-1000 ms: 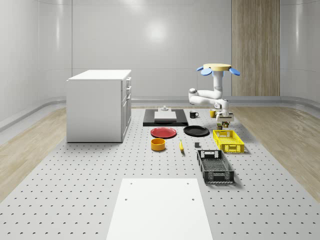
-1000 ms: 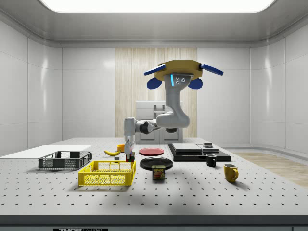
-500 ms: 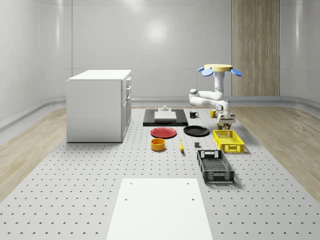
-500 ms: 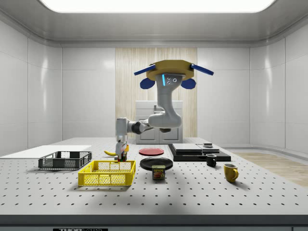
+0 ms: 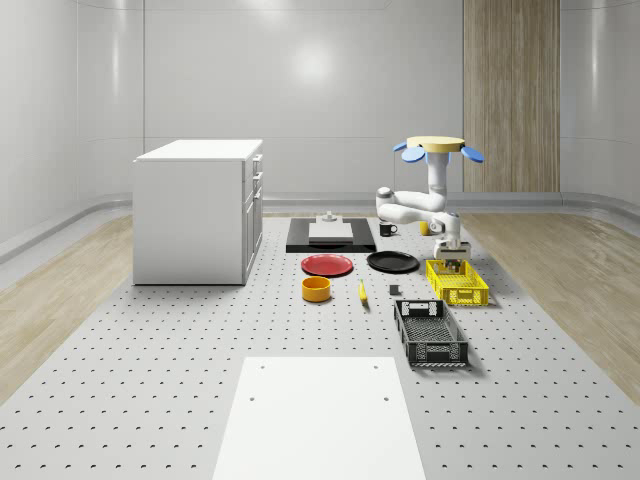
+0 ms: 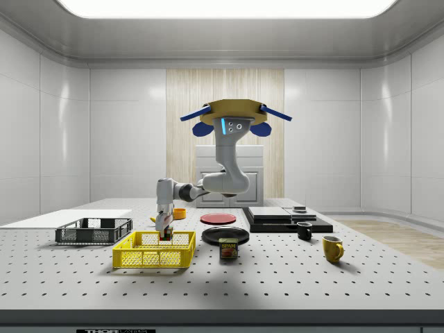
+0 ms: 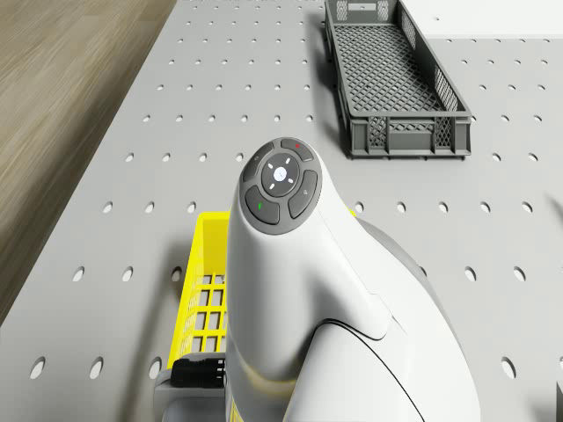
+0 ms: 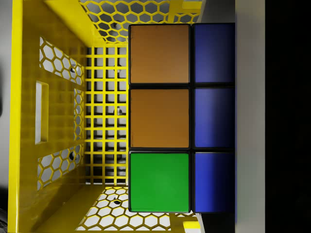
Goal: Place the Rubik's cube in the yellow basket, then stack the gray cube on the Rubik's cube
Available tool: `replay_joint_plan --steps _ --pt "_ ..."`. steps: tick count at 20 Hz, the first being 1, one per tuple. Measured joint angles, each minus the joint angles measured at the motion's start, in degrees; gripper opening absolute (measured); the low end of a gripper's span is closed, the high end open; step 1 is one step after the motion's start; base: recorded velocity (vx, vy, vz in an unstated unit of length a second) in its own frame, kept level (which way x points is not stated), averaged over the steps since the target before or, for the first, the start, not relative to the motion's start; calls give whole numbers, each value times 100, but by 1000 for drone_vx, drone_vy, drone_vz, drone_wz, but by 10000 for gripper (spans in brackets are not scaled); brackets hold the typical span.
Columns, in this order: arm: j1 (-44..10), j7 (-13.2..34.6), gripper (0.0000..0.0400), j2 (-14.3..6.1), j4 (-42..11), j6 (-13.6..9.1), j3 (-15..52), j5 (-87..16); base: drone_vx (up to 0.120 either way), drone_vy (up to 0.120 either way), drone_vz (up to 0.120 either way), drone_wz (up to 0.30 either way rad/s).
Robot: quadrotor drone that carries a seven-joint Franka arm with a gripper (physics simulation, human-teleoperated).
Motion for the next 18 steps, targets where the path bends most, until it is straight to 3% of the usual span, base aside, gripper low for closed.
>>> replay_joint_plan --steps 4,18 --pt "-4 3 325 -19 1 17 2 7 100 0 0 0" --pt "-146 16 325 -42 206 360 -835 -764 0 0 0 0"
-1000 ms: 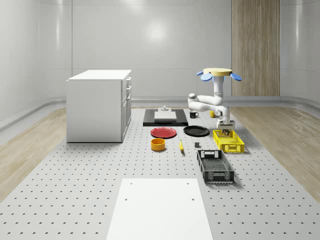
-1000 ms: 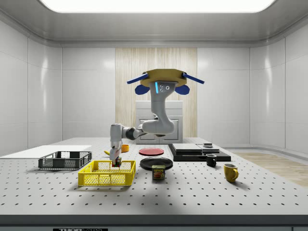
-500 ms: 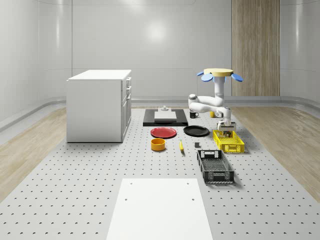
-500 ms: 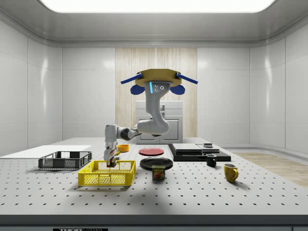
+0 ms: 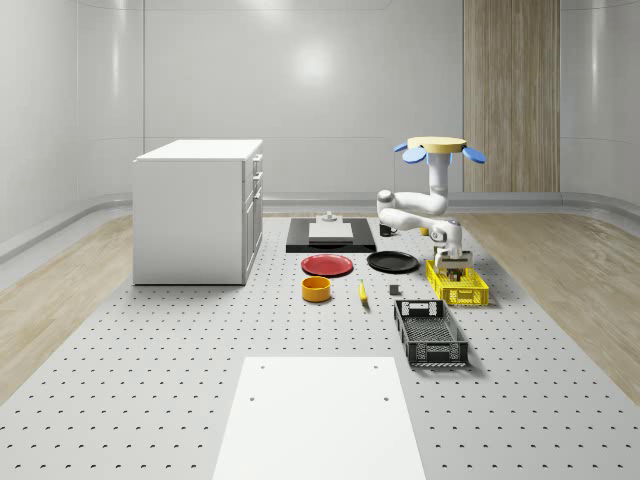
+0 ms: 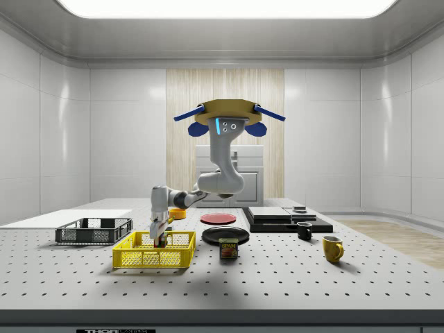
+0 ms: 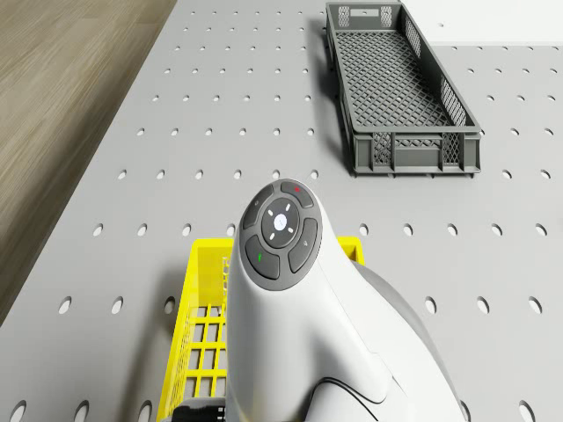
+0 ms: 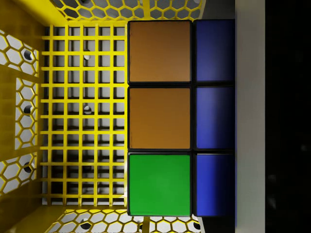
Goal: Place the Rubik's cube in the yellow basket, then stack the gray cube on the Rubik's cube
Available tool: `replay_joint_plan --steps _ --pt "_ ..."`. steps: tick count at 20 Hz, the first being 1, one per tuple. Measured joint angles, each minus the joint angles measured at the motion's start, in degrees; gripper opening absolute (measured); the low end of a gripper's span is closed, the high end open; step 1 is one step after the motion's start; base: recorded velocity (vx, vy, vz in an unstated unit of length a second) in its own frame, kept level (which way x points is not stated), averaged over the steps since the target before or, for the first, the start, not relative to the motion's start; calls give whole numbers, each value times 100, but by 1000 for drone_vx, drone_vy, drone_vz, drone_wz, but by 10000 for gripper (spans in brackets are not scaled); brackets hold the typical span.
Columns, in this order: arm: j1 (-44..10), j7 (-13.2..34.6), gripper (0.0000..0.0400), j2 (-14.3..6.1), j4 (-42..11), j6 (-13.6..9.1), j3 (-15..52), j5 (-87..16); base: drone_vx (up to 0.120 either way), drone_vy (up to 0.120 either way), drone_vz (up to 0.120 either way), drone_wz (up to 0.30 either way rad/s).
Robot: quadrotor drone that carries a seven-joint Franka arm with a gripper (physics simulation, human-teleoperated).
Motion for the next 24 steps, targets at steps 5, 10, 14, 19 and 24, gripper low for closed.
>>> replay_joint_plan --steps 5,10,14,19,24 --pt "-48 1 325 28 81 79 -235 -224 0 0 0 0" --pt "-65 -5 361 61 121 100 -344 -334 0 0 0 0" --pt "-42 -12 386 80 98 55 -291 -293 0 0 0 0" --pt "38 -22 396 85 -16 -95 27 -5 0 0 0 0" --pt "106 -25 399 82 -123 -247 411 352 0 0 96 0"
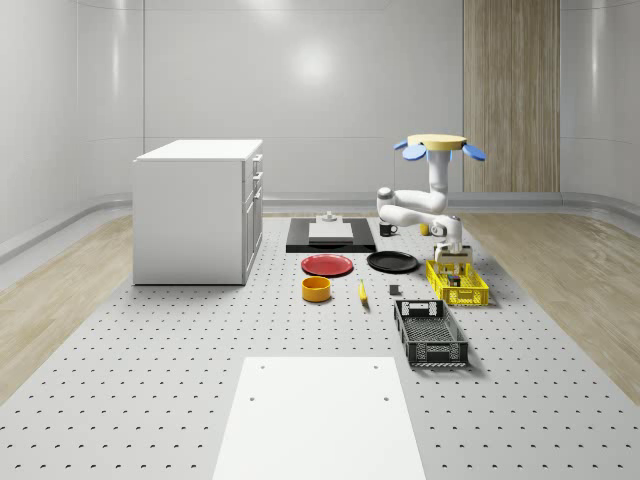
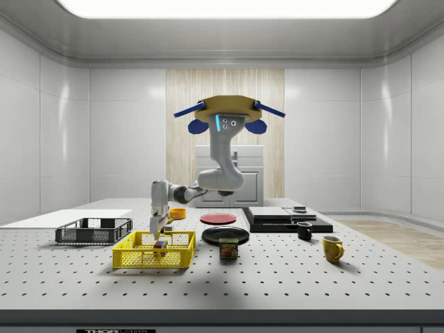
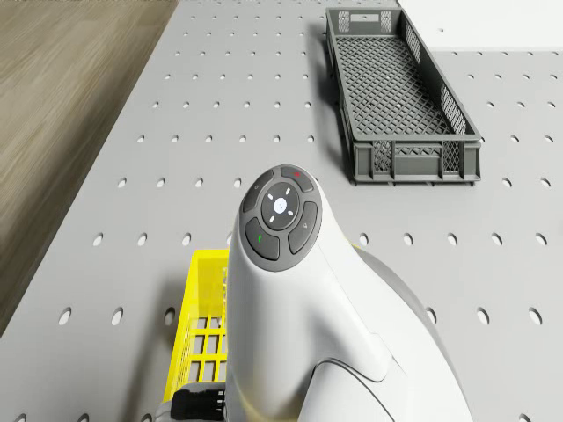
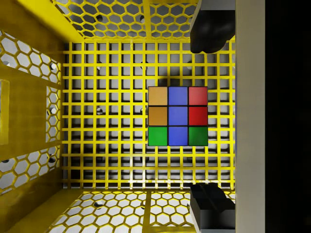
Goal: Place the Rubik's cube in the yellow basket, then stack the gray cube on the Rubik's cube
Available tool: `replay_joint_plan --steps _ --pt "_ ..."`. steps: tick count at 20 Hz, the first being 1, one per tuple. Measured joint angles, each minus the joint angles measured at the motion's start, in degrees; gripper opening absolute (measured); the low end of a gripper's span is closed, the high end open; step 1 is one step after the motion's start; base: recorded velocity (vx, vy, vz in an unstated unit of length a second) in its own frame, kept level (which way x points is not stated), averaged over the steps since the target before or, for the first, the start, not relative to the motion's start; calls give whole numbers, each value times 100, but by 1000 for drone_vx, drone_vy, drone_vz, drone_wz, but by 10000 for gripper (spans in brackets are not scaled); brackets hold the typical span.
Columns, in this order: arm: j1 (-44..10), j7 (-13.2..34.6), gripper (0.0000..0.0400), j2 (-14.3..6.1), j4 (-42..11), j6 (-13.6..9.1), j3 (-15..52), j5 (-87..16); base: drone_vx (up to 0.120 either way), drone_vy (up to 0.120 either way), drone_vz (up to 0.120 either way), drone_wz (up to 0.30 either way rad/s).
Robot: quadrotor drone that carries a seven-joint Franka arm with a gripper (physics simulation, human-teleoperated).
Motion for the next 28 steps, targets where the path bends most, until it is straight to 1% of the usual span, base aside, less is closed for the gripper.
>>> replay_joint_plan --steps 4,24,26,28 --pt "20 2 400 -8 -38 -55 170 161 0 -120 120 0" --pt "20 14 400 -75 -60 -40 308 313 0 -120 0 0" --pt "18 15 400 -81 -60 -35 309 316 120 -120 0 0" --pt "17 16 400 -87 -60 -29 310 318 0 -120 0 0"
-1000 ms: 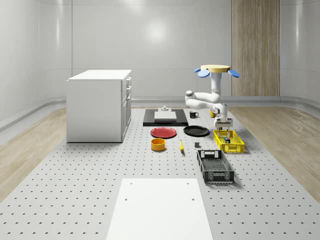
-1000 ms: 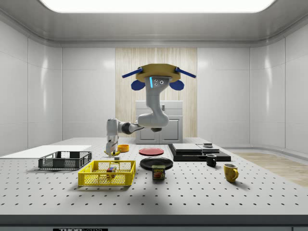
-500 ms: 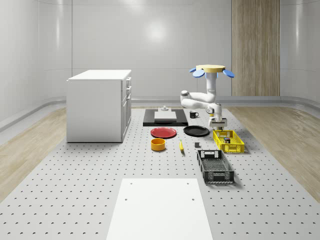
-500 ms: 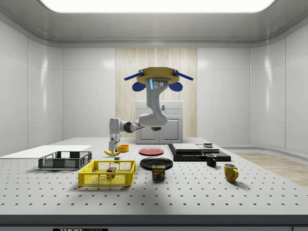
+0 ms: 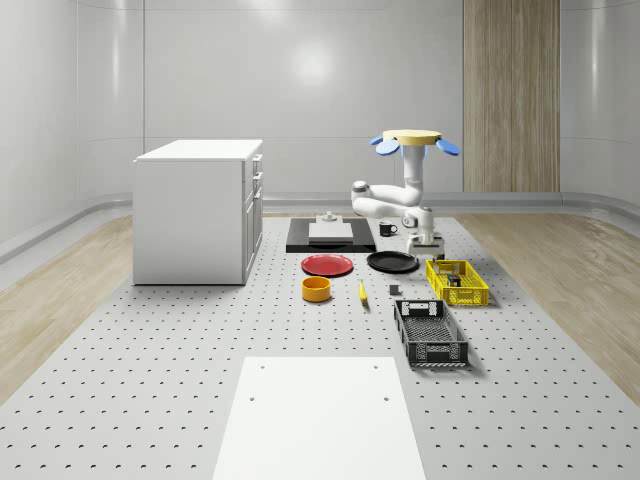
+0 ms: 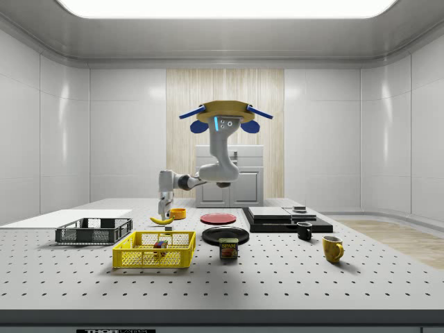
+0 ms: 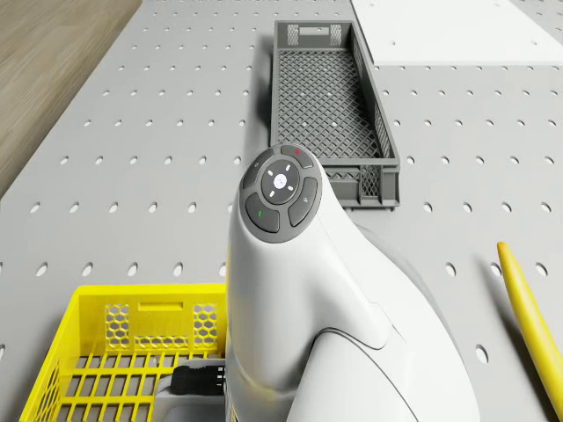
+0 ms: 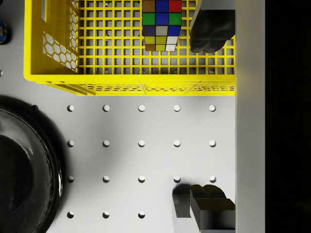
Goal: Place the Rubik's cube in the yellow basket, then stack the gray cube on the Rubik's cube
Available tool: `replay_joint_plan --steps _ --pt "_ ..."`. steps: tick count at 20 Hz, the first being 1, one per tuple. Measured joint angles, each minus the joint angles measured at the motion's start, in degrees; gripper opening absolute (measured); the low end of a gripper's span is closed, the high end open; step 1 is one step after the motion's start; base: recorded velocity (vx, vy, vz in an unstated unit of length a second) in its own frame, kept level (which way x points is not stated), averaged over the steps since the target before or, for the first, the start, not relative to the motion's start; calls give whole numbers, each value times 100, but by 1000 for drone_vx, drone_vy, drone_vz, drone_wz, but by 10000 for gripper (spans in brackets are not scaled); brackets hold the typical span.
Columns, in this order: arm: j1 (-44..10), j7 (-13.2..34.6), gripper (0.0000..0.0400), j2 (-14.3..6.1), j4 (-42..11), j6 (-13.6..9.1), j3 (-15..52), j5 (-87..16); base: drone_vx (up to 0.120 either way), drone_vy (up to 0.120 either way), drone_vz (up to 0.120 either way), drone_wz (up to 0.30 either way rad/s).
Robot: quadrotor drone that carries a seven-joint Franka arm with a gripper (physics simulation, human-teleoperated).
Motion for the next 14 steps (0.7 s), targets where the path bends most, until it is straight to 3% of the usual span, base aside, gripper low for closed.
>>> replay_joint_plan --steps 2,8,14 --pt "-1 1 400 -6 0 5 1 2 80 -120 0 0" --pt "-5 3 400 -21 1 20 2 9 0 -120 -7 0" --pt "-8 6 400 -35 1 33 4 15 0 -120 -120 0"
